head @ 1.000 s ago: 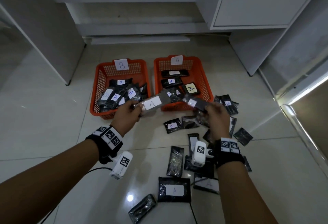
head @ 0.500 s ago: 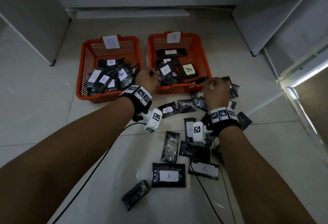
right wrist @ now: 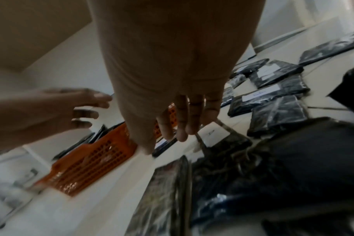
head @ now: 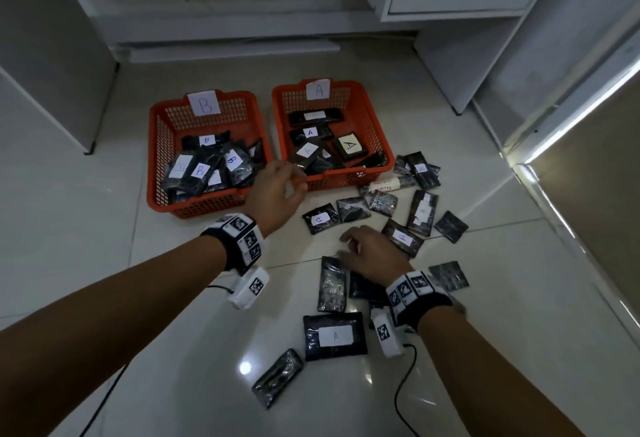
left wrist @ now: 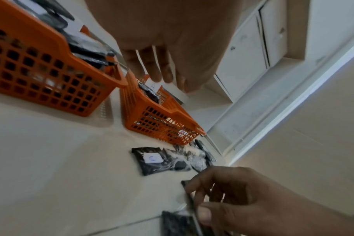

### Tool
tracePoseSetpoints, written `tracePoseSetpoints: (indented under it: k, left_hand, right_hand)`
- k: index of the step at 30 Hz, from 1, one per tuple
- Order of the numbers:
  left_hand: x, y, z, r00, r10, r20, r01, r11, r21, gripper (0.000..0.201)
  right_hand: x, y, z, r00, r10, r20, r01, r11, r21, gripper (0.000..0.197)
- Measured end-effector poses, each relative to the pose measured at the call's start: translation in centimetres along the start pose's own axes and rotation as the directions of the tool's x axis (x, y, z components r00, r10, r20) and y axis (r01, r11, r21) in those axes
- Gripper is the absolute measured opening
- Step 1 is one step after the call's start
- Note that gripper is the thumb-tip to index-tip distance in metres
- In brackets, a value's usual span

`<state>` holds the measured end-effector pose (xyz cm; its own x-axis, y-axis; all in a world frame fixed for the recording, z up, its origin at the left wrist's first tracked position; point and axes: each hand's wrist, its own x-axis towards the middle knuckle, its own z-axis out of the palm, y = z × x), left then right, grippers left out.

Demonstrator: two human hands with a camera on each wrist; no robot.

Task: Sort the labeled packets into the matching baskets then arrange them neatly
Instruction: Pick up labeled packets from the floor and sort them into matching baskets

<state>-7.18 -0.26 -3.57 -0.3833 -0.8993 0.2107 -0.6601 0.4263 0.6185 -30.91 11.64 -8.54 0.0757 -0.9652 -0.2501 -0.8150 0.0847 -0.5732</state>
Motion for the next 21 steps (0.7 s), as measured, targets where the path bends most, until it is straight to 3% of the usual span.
tracePoseSetpoints:
  k: [3, 6, 10, 13, 15, 16, 18, 19, 21]
  left_hand:
    - [-2.8, -0.6, -1.7, 0.974, 0.134, 0.181, -0.134, 0.991, -0.011, 0.008]
    - [-4.8, -2.0, -2.8, 0.956, 0.110, 0.270, -0.115, 0.993, 0.005, 0.006]
    - [-6.4, -3.7, -3.7, 0.956, 0.044, 0.291, -0.055, 0.998, 0.032, 0.005]
    - [-7.4, -3.8, -4.3, 0.948, 0.021, 0.317, -0.024, 1.000, 0.005, 0.007]
    - [-8.0, -3.8, -4.6, 0.935, 0.002, 0.355, 0.001, 1.000, -0.008, 0.011]
    - [-8.3, -3.9, -4.7, 0.926, -0.013, 0.377, 0.016, 1.000, -0.005, 0.016]
    - [-8.7, -4.0, -4.8, 0.912, -0.041, 0.408, 0.049, 0.999, -0.009, 0.028]
    - [-8.9, -3.9, -4.9, 0.910, -0.052, 0.410, 0.067, 0.997, -0.024, 0.035]
    - [-8.9, -3.6, -4.9, 0.908, -0.084, 0.409, 0.126, 0.989, -0.076, 0.046]
  right_hand:
    - [-1.0, -1.6, 1.9, 0.985, 0.131, 0.115, -0.110, 0.979, -0.170, 0.076]
    - [-1.7, -3.2, 3.8, 0.970, 0.225, 0.093, -0.191, 0.939, -0.285, 0.103]
    - [-2.0, -4.7, 5.7, 0.961, 0.269, 0.067, -0.232, 0.913, -0.336, 0.093]
    - [-1.5, -5.6, 4.9, 0.948, 0.312, 0.068, -0.307, 0.949, -0.068, 0.080]
    - [-0.9, -6.0, 3.9, 0.952, 0.302, 0.043, -0.304, 0.924, 0.233, 0.053]
    - [-0.7, -6.1, 3.5, 0.954, 0.295, 0.052, -0.292, 0.882, 0.370, 0.044]
    - [-0.1, -6.0, 2.8, 0.951, 0.296, 0.091, -0.289, 0.742, 0.604, 0.047]
    - [0.0, -5.9, 2.6, 0.954, 0.279, 0.110, -0.276, 0.674, 0.685, 0.049]
    - [-0.6, -7.4, 1.5, 0.974, 0.203, 0.101, -0.208, 0.622, 0.755, 0.037]
